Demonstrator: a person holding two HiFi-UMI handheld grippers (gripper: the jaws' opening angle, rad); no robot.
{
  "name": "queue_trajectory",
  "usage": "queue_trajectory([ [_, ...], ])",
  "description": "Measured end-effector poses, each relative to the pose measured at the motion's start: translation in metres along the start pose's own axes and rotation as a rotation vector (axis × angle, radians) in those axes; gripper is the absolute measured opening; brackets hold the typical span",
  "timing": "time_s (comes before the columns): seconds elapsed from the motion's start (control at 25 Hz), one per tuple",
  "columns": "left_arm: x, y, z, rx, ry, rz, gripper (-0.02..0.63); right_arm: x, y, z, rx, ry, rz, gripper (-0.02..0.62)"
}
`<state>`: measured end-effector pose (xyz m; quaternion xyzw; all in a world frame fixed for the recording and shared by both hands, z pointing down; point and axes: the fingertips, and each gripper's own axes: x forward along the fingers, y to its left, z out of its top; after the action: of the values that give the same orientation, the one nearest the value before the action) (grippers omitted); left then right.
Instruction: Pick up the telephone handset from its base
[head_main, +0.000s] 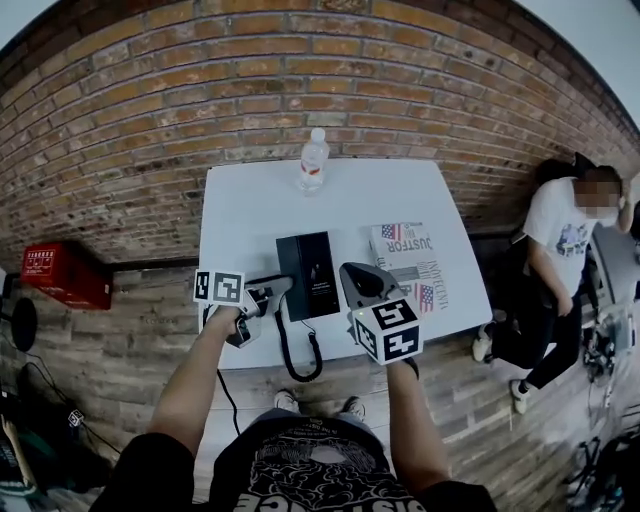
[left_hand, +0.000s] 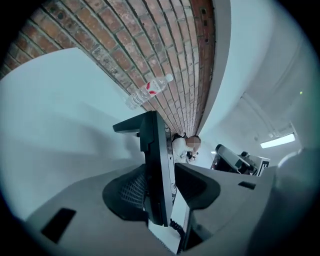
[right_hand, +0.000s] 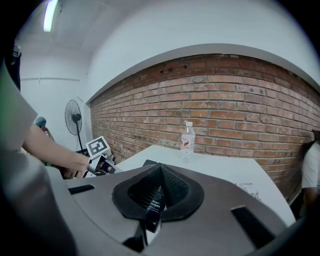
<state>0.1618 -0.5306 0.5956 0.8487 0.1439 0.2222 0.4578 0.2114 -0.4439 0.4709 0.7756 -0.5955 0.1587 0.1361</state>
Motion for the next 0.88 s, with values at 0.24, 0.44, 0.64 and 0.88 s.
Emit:
queue_trajectory([
  [0.24,0.011,-0.001,0.001,-0.018,0.024,-0.024,0.153,-0.011,-0.012,-0.004,0.017,0.005,-0.054,-0.002],
  [0.44,0.010,0.004,0.001,-0.075,0.011,-0.037,0.084,-0.019,-0.019,-0.013,0.040,0.014,-0.080,-0.002],
  [0.64,0.009,0.003,0.001,-0.077,0.035,-0.038,0.078,-0.023,-0.019,-0.017,0.050,0.017,-0.087,-0.002],
  [0.88,0.007,-0.004,0.001,-0.084,0.017,-0.040,0.074,-0.028,-0.020,-0.017,0.052,0.011,-0.081,-0.002],
])
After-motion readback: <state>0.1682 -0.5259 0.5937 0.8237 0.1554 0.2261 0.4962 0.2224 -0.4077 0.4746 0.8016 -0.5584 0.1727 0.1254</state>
